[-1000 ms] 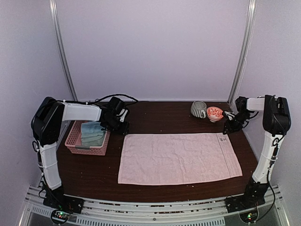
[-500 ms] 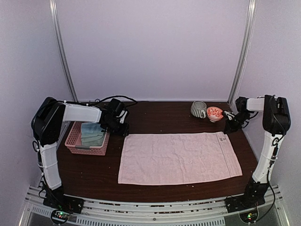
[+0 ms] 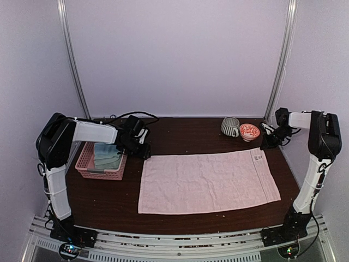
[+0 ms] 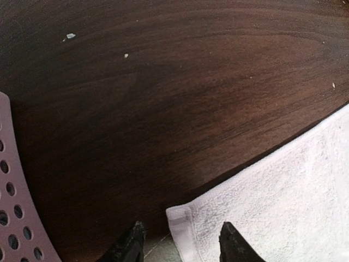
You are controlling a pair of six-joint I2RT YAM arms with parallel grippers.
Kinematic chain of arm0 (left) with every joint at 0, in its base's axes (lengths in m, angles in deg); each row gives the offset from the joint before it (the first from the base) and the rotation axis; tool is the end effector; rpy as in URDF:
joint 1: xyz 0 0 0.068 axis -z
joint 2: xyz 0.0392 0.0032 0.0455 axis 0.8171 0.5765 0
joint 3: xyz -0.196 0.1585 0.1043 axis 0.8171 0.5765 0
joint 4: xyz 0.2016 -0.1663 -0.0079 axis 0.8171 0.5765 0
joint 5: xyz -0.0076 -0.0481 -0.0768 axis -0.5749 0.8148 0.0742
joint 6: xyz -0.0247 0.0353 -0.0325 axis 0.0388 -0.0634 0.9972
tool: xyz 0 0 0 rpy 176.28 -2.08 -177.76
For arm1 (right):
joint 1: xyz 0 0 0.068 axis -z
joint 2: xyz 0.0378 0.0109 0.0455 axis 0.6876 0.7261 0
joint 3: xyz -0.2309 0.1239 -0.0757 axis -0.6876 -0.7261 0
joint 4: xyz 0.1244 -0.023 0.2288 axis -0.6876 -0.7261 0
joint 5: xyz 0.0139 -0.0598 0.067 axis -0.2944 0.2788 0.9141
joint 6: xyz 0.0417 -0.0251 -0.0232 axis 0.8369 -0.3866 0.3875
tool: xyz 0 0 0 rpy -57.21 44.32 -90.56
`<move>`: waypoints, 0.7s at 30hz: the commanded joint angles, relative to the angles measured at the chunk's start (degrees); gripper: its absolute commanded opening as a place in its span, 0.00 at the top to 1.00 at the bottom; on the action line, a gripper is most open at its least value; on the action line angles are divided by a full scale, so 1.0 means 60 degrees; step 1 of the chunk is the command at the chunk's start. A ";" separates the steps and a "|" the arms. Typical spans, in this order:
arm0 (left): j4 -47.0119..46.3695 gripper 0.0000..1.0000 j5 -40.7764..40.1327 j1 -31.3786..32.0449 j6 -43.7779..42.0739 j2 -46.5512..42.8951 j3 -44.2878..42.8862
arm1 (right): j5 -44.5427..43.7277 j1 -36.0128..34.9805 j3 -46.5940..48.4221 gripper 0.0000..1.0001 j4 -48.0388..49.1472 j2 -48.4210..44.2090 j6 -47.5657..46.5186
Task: Roll the towels
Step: Pick up the towel from the center of the board.
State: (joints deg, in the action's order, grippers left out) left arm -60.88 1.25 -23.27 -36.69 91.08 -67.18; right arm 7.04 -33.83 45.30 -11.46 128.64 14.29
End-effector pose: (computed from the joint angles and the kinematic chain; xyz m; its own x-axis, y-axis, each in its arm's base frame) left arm 0.3537 -0.2177 0.1524 -0.8566 0.1187 -0.5022 0.2490 0.9474 -0.2008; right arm 0.3901 -0.0512 0.1788 -0.8874 -0.1507 -0.4357 -0.2842 0.9230 0.2595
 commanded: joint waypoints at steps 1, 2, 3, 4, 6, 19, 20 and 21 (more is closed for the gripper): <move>-0.0592 0.52 0.0419 -0.0044 0.0280 -0.0296 0.0173 | -0.0269 -0.0063 -0.0090 1.00 0.0224 0.0087 0.0153; -0.0617 0.51 0.0423 -0.0055 0.0322 -0.0286 0.0186 | -0.0272 -0.0063 -0.0076 1.00 0.0207 0.0108 0.0143; -0.0633 0.51 0.0451 -0.0067 0.0347 -0.0261 0.0202 | -0.0269 -0.0063 -0.0063 1.00 0.0208 0.0099 0.0135; -0.0664 0.51 0.0504 -0.0076 0.0365 -0.0232 0.0206 | -0.0263 -0.0063 -0.0073 1.00 0.0210 0.0111 0.0123; -0.0658 0.52 0.0571 -0.0083 0.0367 -0.0128 0.0147 | -0.0239 -0.0063 -0.0088 1.00 0.0187 0.0118 0.0099; -0.0410 0.64 0.0344 -0.0132 0.0320 0.0637 -0.0520 | -0.0089 -0.0063 -0.0103 1.00 0.0125 0.0323 -0.0001; -0.0325 0.66 0.0412 -0.0130 0.0301 0.0732 -0.0589 | -0.0090 -0.0052 -0.0111 1.00 0.0123 0.0322 -0.0008; -0.0294 0.66 0.0450 -0.0134 0.0295 0.0789 -0.0616 | -0.0090 -0.0062 -0.0110 1.00 0.0112 0.0316 -0.0014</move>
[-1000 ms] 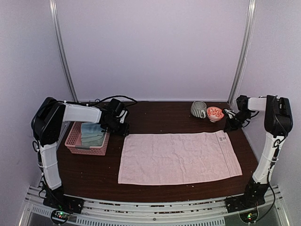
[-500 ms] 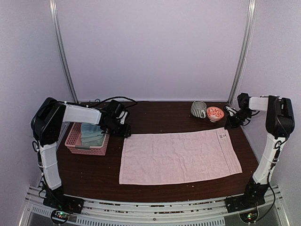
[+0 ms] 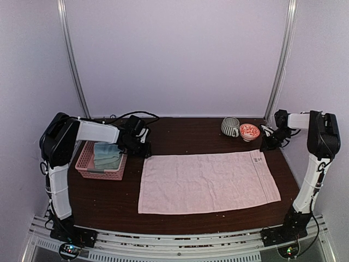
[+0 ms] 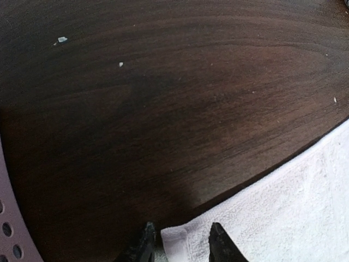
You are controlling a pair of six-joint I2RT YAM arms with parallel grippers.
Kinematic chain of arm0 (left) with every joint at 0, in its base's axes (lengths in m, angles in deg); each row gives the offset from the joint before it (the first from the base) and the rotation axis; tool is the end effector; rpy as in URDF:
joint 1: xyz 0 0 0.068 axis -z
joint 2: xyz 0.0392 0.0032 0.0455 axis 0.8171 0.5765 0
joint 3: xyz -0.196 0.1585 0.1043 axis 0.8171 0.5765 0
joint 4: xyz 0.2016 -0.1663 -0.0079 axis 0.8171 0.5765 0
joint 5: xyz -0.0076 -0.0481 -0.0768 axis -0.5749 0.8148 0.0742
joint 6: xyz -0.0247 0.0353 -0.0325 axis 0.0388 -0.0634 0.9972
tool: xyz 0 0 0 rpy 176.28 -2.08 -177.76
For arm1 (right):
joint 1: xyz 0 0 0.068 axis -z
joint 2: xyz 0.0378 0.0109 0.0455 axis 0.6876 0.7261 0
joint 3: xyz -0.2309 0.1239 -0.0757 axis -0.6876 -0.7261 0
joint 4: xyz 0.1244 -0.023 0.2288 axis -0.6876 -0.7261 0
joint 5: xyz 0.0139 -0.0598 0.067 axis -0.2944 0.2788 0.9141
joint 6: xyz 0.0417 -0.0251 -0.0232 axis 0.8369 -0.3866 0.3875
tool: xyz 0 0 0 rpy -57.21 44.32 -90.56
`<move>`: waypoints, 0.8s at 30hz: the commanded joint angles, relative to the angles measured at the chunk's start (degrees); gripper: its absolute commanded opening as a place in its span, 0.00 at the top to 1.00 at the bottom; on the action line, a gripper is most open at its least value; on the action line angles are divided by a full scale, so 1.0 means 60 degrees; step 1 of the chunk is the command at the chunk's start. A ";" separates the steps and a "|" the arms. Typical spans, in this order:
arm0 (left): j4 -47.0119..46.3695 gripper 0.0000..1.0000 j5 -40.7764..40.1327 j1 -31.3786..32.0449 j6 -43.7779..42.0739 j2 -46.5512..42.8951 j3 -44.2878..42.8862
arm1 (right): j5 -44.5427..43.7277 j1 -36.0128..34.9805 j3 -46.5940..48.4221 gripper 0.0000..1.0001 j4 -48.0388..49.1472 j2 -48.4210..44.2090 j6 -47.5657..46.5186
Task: Roll the towels
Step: Pick up the towel from the center of the board.
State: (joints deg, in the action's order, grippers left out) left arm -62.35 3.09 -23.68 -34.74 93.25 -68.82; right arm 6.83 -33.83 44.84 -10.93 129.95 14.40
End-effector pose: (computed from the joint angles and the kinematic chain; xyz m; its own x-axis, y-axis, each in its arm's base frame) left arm 0.3628 -0.2210 0.1470 -0.8637 0.0798 -0.4977 0.2296 0.9413 -0.2476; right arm 0.3909 -0.0515 0.1683 -0.8974 -0.1478 -0.4156 -0.2756 0.9236 0.2666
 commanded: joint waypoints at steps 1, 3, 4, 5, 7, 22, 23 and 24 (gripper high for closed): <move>-0.0047 0.66 0.0161 -0.0059 -0.0006 0.0467 -0.0322 | -0.0054 -0.0063 -0.0040 1.00 0.0027 0.0115 -0.0033; -0.0046 0.65 0.0161 -0.0060 -0.0008 0.0521 -0.0311 | -0.0040 -0.0063 -0.0038 1.00 0.0023 0.0136 -0.0043; -0.0035 0.65 0.0154 -0.0064 -0.0014 0.0543 -0.0311 | -0.0032 -0.0063 -0.0041 1.00 0.0023 0.0162 -0.0044; -0.0001 0.66 0.0161 -0.0061 -0.0026 0.0573 -0.0311 | -0.0026 -0.0063 -0.0021 1.00 0.0010 0.0188 -0.0047; 0.0097 0.68 0.0143 -0.0072 -0.0044 0.0618 -0.0329 | -0.0014 -0.0063 -0.0001 1.00 -0.0006 0.0210 -0.0048; -0.0270 1.00 0.0434 -0.0059 -0.0324 0.0113 -0.0115 | 0.0102 -0.0063 -0.0013 1.00 -0.0032 0.0251 -0.0070; -0.0299 1.00 0.0414 -0.0068 -0.0347 -0.0021 -0.0107 | 0.0138 -0.0063 -0.0001 1.00 -0.0041 0.0234 -0.0063; -0.0349 1.00 0.0367 -0.0062 -0.0372 -0.0177 -0.0084 | 0.0192 -0.0063 0.0020 1.00 -0.0053 0.0224 -0.0061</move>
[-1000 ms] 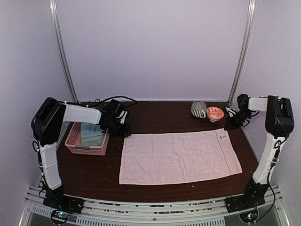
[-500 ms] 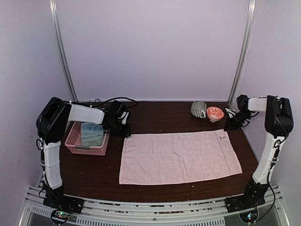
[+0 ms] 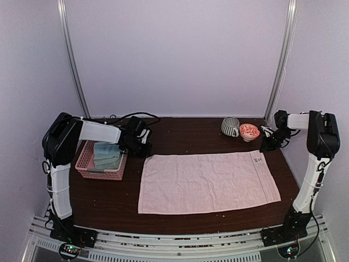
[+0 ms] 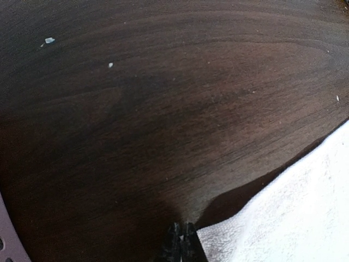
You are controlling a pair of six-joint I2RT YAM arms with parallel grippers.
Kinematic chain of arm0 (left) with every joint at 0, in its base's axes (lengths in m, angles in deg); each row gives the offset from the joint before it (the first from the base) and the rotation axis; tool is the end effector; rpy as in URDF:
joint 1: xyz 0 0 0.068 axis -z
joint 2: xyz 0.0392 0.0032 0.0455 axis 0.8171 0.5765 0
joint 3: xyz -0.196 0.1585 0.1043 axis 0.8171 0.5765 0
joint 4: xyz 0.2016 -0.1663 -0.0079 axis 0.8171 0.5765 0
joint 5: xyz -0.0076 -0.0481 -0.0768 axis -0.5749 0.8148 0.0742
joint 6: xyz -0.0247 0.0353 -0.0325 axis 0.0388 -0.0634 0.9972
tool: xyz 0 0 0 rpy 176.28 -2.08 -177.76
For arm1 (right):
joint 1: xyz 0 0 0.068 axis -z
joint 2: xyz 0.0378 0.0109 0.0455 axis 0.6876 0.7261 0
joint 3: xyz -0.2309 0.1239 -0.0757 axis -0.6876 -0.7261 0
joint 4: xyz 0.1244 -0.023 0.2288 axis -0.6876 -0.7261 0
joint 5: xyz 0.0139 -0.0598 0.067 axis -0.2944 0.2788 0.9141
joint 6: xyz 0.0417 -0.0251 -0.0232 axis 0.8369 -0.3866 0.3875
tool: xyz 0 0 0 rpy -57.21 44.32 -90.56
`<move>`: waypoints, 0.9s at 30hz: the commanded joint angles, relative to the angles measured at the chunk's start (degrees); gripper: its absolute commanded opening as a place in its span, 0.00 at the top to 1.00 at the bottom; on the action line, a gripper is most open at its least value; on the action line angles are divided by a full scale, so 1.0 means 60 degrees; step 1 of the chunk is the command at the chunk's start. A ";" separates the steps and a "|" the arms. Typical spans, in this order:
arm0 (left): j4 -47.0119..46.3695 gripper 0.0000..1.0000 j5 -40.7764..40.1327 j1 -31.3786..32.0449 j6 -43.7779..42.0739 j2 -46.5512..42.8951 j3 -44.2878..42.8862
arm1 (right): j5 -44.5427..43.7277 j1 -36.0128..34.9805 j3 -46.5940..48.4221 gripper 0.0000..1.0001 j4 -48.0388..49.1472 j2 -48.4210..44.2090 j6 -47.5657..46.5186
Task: Roll the towels
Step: Pick up the towel from the center of the board.
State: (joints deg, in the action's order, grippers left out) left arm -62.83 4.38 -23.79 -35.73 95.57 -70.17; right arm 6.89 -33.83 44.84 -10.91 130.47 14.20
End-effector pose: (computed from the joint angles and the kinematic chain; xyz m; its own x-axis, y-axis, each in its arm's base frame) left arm 0.3686 -0.2245 0.1378 -0.8670 0.0993 -0.4884 0.2501 0.9343 -0.2541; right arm 0.3914 -0.0515 0.1649 -0.8999 -0.1503 -0.4094 -0.2768 0.9223 0.2697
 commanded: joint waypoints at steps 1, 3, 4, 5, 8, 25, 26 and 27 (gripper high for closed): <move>-0.0328 1.00 0.0090 -0.0041 -0.0247 -0.0733 0.0179 | 0.0217 -0.0063 0.0041 1.00 -0.0074 0.0104 -0.0029; -0.0416 1.00 -0.0119 -0.0042 -0.0314 -0.1141 0.0241 | 0.0257 -0.0038 0.0160 1.00 -0.0095 -0.0027 -0.0030; -0.0419 1.00 -0.0281 -0.0048 -0.0339 -0.1331 0.0250 | 0.0296 -0.0034 0.0231 1.00 -0.0092 -0.0121 -0.0006; -0.0420 1.00 -0.0441 -0.0045 -0.0370 -0.1519 0.0252 | 0.0376 -0.0021 0.0300 1.00 -0.0108 -0.0225 -0.0008; -0.0409 1.00 -0.0870 -0.0053 -0.0489 -0.1986 0.0232 | 0.0544 -0.0004 0.0513 1.00 -0.0137 -0.0501 0.0041; -0.0384 1.00 -0.0479 -0.0099 -0.0498 -0.2359 0.0223 | 0.1315 0.0318 0.0588 1.00 0.0182 -0.0787 -0.0037; -0.0372 1.00 -0.0379 -0.0103 -0.0489 -0.2312 0.0254 | 0.1258 0.0382 0.0581 1.00 0.0175 -0.0744 -0.0043; -0.0440 1.00 -0.0312 -0.0092 -0.0482 -0.2312 0.0327 | 0.1223 0.0454 0.0567 1.00 0.0182 -0.0707 -0.0046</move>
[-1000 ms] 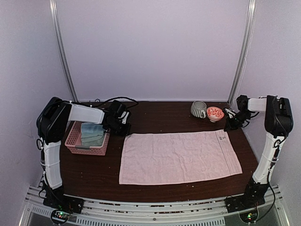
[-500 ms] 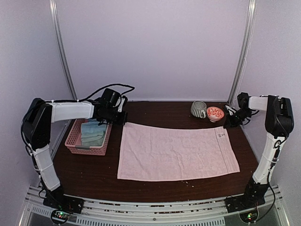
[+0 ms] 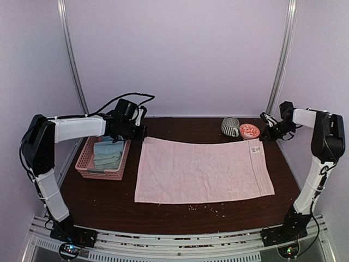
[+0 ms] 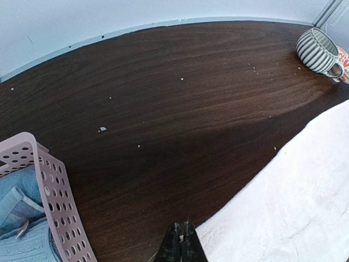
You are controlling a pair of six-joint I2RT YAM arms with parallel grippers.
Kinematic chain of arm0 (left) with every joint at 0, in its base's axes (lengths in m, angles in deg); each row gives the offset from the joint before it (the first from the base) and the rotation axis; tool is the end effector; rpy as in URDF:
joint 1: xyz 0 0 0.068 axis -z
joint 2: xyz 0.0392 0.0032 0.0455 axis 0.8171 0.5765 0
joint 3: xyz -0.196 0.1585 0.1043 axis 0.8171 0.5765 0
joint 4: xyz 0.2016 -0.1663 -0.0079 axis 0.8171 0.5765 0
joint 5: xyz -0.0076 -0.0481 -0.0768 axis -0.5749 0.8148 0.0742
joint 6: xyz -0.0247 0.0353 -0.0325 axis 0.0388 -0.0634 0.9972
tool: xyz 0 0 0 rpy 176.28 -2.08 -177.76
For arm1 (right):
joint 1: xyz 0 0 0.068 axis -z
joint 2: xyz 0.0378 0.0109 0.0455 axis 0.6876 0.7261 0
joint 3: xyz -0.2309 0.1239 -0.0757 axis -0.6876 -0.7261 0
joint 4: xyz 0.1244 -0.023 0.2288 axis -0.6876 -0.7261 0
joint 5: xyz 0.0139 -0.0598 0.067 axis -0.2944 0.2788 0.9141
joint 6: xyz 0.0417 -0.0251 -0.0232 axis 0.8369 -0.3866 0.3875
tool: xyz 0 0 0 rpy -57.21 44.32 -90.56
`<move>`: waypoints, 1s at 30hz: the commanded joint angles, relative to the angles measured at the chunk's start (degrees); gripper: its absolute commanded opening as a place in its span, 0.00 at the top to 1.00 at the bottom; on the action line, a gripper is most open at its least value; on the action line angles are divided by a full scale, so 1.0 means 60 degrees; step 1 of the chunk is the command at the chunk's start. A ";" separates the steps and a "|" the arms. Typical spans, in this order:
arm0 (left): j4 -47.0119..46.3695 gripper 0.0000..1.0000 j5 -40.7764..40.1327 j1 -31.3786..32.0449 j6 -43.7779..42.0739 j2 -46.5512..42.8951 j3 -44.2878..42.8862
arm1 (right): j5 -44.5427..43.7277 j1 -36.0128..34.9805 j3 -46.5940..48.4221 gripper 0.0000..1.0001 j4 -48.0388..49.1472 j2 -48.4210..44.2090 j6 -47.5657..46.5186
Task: Roll the towels
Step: Pick up the towel from the center of the board, then fold the towel at the center of the board.
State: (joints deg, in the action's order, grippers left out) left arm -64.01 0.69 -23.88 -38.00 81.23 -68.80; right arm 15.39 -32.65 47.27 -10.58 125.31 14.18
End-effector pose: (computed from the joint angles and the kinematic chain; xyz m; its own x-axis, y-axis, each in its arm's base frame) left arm 0.3526 -0.2114 0.2328 -0.7184 0.0512 -0.6937 0.3010 0.9220 -0.2437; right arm 0.3912 -0.0550 0.2131 -0.8170 -0.1250 -0.5629 -0.3547 0.8786 0.3197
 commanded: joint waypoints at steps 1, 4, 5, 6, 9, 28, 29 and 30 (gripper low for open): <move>-0.0378 1.00 0.0400 -0.0080 -0.0071 0.0054 0.0218 | -0.0217 0.0334 0.0136 1.00 0.0165 0.0190 -0.0041; -0.1146 1.00 0.1131 -0.0162 -0.0073 -0.0074 0.0757 | -0.0249 0.0506 0.0082 1.00 0.0190 0.0301 -0.0041; -0.1357 1.00 0.1512 -0.0233 -0.0049 -0.0038 0.0830 | -0.0233 0.0528 0.0102 1.00 0.0147 0.0370 -0.0072; -0.1458 1.00 0.1914 -0.0308 -0.0052 0.0063 0.0823 | -0.0222 0.0544 0.0132 1.00 0.0077 0.0443 -0.0109; -0.1223 1.00 0.2703 -0.0422 -0.0154 0.0712 0.0405 | -0.0280 0.0546 0.0208 1.00 -0.0071 0.0635 -0.0208; -0.1513 0.91 0.3405 -0.0703 -0.0139 0.3601 -0.2212 | -0.1655 0.0576 0.1000 1.00 -0.0165 0.1538 -0.0259; -0.1532 0.86 0.3674 -0.0779 -0.0094 0.3710 -0.2282 | -0.1645 0.0575 0.0974 1.00 -0.0158 0.1537 -0.0273; -0.1528 0.82 0.3910 -0.0882 -0.0012 0.3813 -0.2304 | -0.1643 0.0575 0.0951 1.00 -0.0157 0.1524 -0.0275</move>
State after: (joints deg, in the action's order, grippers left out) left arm -71.24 19.24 -26.81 -38.06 101.93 -80.23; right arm 6.56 -29.20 52.08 -11.00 134.17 12.94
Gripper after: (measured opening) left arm 0.118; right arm 0.007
